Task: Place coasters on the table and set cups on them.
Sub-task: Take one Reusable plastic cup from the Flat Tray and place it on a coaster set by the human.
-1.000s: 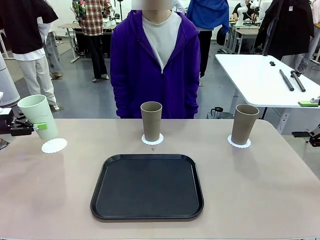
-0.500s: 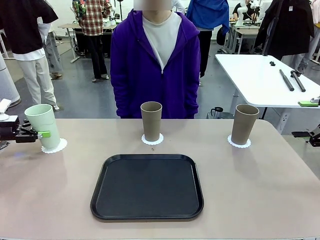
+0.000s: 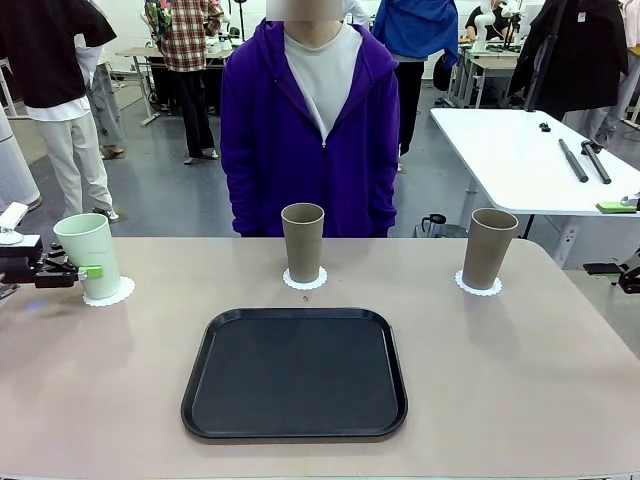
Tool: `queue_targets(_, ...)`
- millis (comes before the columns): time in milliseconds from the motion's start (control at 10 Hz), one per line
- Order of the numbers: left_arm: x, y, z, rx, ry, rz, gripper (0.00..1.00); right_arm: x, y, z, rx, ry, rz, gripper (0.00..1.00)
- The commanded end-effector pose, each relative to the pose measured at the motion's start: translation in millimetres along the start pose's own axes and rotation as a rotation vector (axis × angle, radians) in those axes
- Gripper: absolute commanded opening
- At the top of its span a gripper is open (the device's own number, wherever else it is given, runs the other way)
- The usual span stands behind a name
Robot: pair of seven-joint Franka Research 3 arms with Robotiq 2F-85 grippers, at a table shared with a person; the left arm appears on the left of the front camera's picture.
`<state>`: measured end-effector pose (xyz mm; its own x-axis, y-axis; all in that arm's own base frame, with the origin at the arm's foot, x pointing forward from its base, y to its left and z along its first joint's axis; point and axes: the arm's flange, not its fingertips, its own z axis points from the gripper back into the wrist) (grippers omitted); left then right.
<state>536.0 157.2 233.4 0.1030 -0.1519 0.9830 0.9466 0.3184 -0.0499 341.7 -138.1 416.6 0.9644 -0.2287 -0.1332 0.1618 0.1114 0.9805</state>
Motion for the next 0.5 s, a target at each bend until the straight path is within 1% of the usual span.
queue_targets(0,-0.2,9.4,-3.3,-0.009,-0.009,0.018,0.85,0.9,1.3,1.0,0.006,0.005,0.003,1.00)
queue_targets(200,-2.2,7.3,-5.5,-0.009,-0.015,0.021,0.85,0.9,1.3,1.0,0.006,0.005,0.003,1.00)
queue_targets(300,-2.2,8.5,-6.1,-0.019,-0.017,0.029,0.90,0.9,1.3,1.0,0.006,0.005,0.003,1.00)
queue_targets(400,-1.7,9.6,-5.9,-0.023,-0.015,0.034,1.00,0.9,1.3,1.0,0.006,0.005,0.003,1.00)
